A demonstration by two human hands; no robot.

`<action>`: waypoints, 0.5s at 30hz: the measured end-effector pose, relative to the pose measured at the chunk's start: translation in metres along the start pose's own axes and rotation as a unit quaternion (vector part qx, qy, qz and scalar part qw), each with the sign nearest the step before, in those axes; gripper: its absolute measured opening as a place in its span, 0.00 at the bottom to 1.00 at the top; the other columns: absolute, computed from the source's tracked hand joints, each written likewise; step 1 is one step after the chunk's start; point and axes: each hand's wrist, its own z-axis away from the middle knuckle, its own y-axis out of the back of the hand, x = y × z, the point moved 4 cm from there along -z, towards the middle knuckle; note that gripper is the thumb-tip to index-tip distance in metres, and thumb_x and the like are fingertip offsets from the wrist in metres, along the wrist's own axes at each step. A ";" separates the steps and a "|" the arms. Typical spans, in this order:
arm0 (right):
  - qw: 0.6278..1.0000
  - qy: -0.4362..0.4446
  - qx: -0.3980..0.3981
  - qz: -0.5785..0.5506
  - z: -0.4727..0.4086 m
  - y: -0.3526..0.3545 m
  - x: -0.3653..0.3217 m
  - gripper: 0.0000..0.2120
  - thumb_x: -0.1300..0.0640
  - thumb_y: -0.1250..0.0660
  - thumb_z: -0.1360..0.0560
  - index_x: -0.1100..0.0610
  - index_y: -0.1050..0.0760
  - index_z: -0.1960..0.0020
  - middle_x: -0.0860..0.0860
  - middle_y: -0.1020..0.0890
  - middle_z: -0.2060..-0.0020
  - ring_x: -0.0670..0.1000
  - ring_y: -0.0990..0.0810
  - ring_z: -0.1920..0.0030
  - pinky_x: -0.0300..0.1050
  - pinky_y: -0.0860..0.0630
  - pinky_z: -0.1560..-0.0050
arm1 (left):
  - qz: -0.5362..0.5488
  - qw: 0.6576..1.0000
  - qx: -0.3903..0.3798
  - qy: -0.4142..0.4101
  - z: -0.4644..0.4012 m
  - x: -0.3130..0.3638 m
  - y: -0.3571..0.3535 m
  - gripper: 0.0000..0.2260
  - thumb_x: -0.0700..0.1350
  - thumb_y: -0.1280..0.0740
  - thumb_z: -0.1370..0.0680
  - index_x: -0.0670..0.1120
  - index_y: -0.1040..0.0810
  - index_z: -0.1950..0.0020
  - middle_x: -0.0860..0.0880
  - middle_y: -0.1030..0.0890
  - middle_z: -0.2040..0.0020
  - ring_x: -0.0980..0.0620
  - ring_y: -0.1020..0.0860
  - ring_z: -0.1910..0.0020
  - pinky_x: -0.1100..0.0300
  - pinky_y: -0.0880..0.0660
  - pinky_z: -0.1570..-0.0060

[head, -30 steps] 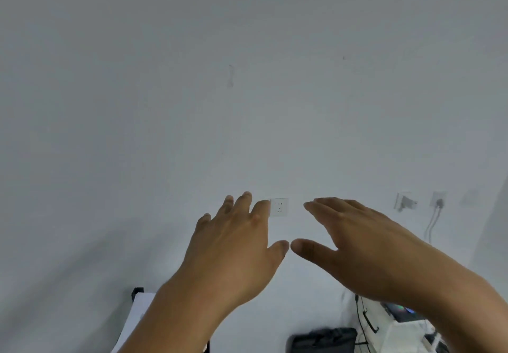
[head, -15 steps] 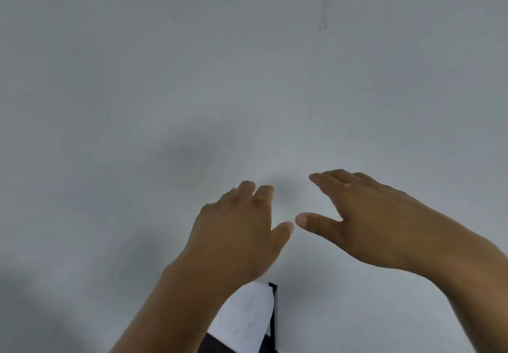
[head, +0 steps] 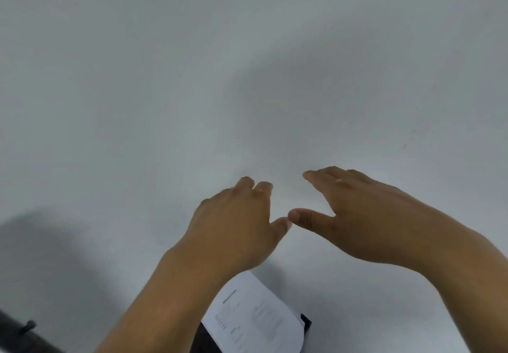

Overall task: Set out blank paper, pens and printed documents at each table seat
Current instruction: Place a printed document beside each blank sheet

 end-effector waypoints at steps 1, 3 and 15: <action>1.000 0.006 -0.008 -0.003 -0.012 -0.001 0.002 0.44 0.19 0.57 0.27 0.41 0.44 0.18 0.37 0.33 0.21 0.44 0.33 0.22 0.48 0.27 0.32 | -0.005 1.000 0.003 0.005 -0.009 -0.003 0.000 0.31 0.71 0.43 0.16 0.56 0.33 0.18 0.55 0.26 0.25 0.50 0.20 0.34 0.49 0.21 0.37; 1.000 0.017 -0.022 -0.010 -0.031 -0.002 0.006 0.46 0.19 0.58 0.27 0.41 0.46 0.16 0.37 0.35 0.19 0.45 0.33 0.22 0.50 0.28 0.30 | -0.008 1.000 0.005 0.021 -0.022 -0.008 0.000 0.31 0.72 0.43 0.16 0.56 0.33 0.19 0.55 0.25 0.27 0.50 0.19 0.36 0.49 0.20 0.39; 0.974 0.177 -0.114 -0.081 -0.146 -0.062 -0.013 0.45 0.21 0.55 0.27 0.40 0.46 0.14 0.40 0.35 0.18 0.47 0.32 0.21 0.51 0.29 0.26 | -0.008 0.971 -0.016 0.239 -0.043 -0.060 -0.050 0.27 0.69 0.41 0.16 0.55 0.28 0.24 0.55 0.23 0.30 0.49 0.18 0.39 0.50 0.20 0.42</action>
